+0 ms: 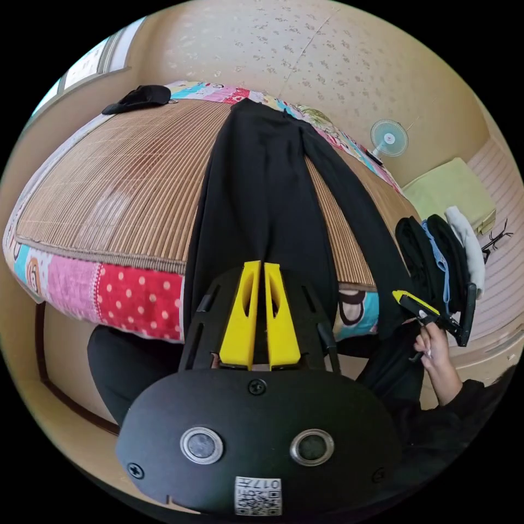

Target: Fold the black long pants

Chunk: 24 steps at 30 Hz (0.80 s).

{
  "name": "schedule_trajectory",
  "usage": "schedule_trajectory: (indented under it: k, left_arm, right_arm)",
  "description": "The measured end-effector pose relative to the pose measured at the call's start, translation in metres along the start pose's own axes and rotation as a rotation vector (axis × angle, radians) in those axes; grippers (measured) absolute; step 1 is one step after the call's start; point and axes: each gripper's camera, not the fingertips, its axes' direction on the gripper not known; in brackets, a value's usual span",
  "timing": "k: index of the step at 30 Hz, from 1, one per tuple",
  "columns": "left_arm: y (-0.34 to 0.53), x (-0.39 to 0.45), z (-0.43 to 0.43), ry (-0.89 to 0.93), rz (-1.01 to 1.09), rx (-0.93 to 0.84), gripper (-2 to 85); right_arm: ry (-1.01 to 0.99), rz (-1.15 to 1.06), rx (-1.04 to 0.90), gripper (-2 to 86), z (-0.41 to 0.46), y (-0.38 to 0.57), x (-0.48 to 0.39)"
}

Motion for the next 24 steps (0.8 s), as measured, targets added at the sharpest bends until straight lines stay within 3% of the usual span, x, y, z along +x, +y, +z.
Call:
schedule_trajectory:
  k: [2, 4, 7, 10, 13, 17, 24]
  left_arm:
    - [0.008, -0.003, -0.018, -0.026, 0.033, -0.039, 0.1]
    - [0.011, -0.012, -0.035, -0.021, 0.026, -0.078, 0.0]
    - [0.015, -0.035, -0.073, 0.077, -0.029, -0.051, 1.0]
    - [0.009, -0.049, -0.11, 0.204, -0.061, 0.001, 5.6]
    - [-0.014, -0.04, -0.135, 0.276, -0.022, 0.005, 6.6]
    - [-0.056, -0.004, -0.166, 0.431, 0.07, -0.001, 9.3]
    - [-0.123, 0.056, -0.193, 0.642, 0.099, -0.144, 13.8]
  right_arm:
    - [0.022, -0.087, -0.115, 2.8, 0.003, 0.016, -0.019]
    - [0.014, -0.091, -0.095, 3.2, -0.006, 0.028, -0.019]
    - [0.006, 0.103, 0.097, 9.3, -0.03, 0.052, 0.017]
    - [-0.049, 0.236, 0.027, 12.9, -0.012, 0.06, 0.057]
    - [-0.086, 0.238, -0.076, 9.7, 0.018, 0.07, 0.07]
    - [-0.263, 0.236, 0.099, 2.3, -0.018, 0.087, 0.063]
    - [-0.452, -0.145, 0.181, 1.4, -0.055, 0.064, -0.025]
